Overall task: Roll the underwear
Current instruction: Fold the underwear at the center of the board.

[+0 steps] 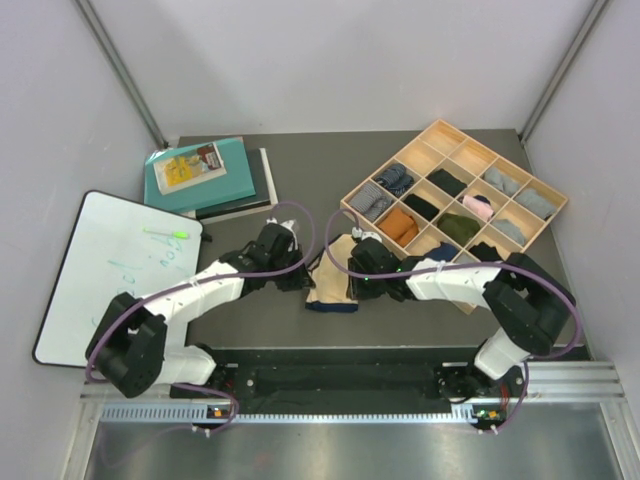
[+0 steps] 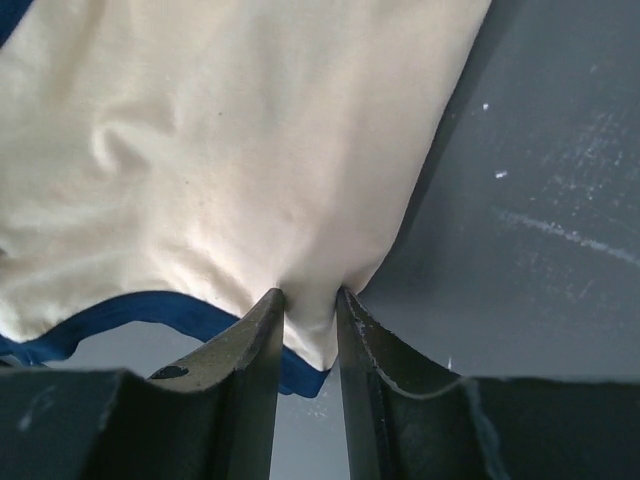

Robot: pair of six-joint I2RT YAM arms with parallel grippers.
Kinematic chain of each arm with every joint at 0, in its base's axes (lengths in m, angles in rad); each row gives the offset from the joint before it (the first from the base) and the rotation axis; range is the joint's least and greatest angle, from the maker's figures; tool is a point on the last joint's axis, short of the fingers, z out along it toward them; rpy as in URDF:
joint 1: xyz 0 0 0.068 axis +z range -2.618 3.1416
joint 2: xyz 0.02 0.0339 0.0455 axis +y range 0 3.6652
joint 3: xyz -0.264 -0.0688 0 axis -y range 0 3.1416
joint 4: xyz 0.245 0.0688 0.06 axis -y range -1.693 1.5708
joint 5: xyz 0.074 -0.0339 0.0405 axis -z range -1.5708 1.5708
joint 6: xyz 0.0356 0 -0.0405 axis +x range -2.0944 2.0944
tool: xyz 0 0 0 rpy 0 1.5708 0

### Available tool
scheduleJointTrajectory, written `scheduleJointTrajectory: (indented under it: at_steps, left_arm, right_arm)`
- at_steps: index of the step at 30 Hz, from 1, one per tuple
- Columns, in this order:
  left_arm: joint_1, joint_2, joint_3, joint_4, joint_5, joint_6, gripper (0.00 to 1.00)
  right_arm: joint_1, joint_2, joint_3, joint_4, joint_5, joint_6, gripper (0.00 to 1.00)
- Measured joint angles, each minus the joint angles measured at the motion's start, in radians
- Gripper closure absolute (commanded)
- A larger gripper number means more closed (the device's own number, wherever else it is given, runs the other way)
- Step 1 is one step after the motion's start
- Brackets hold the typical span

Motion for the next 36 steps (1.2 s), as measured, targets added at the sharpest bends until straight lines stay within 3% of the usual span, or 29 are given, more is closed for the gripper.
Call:
scheduleJointTrajectory:
  at_steps: [7, 11, 15, 28, 36]
  left_arm:
    - [-0.026, 0.052, 0.044, 0.024, 0.054, -0.029, 1.00]
    - [-0.062, 0.113, 0.074, 0.065, 0.068, -0.061, 1.00]
    - [-0.095, 0.181, 0.119, 0.100, 0.068, -0.087, 1.00]
    - [-0.139, 0.335, 0.182, 0.154, 0.052, -0.109, 1.00]
    - [-0.150, 0.388, 0.198, 0.194, 0.050, -0.124, 1.00]
  right_arm:
    - [0.000, 0.005, 0.002, 0.014, -0.005, 0.008, 0.69]
    - [0.001, -0.001, -0.005, 0.027, -0.012, 0.013, 0.57]
    - [0.006, -0.025, -0.026, 0.037, -0.013, 0.026, 0.50]
    - [0.006, -0.250, -0.145, -0.167, 0.132, 0.082, 0.38]
    - [-0.003, -0.346, -0.213, -0.158, 0.130, 0.113, 0.30]
